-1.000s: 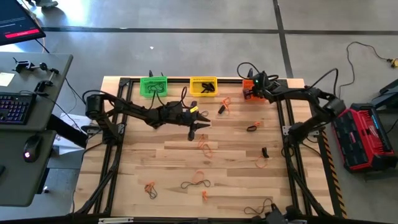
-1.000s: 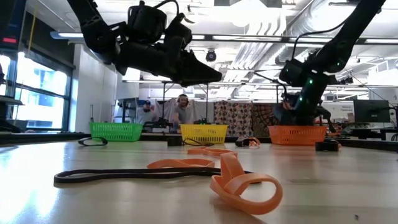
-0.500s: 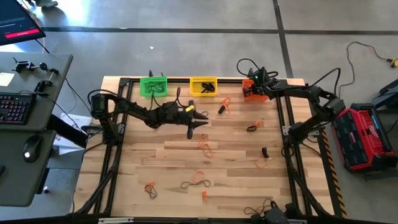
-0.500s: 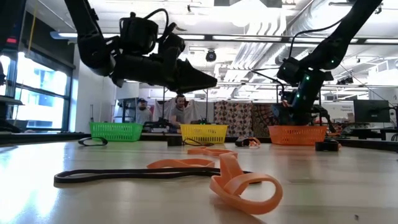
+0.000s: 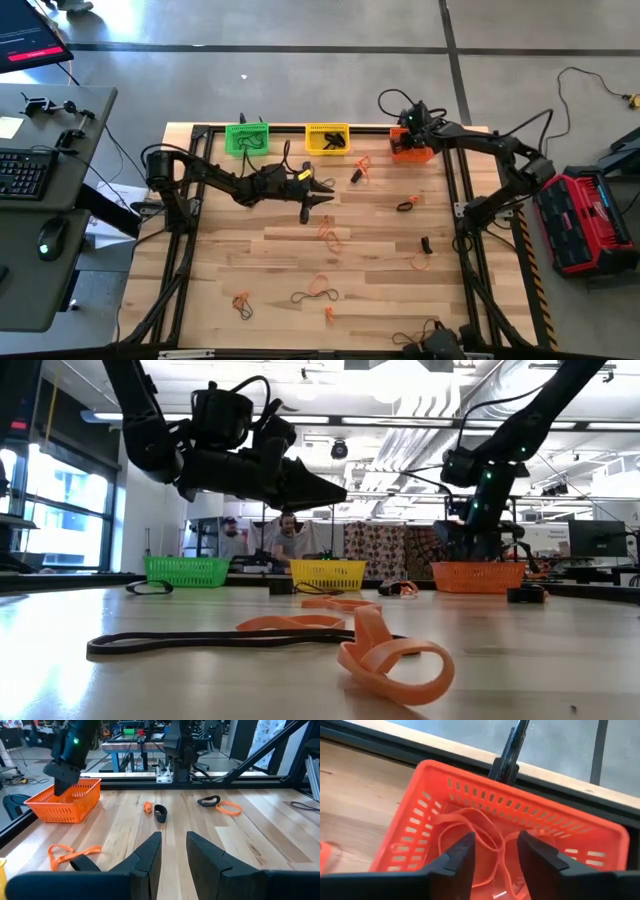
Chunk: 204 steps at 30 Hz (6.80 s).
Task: Sort rubber bands into baskets
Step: Adjust the orange bin, then put the black rubber band into the yellow bin
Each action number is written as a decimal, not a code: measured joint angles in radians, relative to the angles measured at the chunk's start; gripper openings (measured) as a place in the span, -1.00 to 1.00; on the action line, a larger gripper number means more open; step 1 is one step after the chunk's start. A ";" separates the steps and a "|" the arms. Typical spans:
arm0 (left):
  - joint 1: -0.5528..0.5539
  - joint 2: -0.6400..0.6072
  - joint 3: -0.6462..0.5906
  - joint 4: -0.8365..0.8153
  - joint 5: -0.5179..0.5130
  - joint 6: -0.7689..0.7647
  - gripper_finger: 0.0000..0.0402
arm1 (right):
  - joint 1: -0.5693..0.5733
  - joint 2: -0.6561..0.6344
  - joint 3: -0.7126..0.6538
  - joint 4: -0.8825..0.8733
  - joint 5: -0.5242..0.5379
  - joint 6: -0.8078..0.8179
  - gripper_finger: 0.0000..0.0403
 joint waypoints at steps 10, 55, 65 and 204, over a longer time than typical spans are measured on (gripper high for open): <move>-0.001 0.000 0.000 -0.001 0.000 -0.001 -0.58 | 0.035 0.000 0.060 -0.014 -0.064 -0.074 -0.53; 0.064 0.005 -0.170 0.292 -0.001 -0.041 -0.88 | 0.105 -0.307 -0.226 0.129 0.015 0.013 -1.00; 0.064 0.005 -0.170 0.289 -0.001 -0.029 -0.88 | 0.080 -0.174 -0.111 0.100 -0.152 -0.092 -1.00; 0.089 0.005 -0.329 0.413 0.071 -0.019 -1.00 | 0.733 -0.091 -0.058 0.290 -0.060 -0.205 -0.99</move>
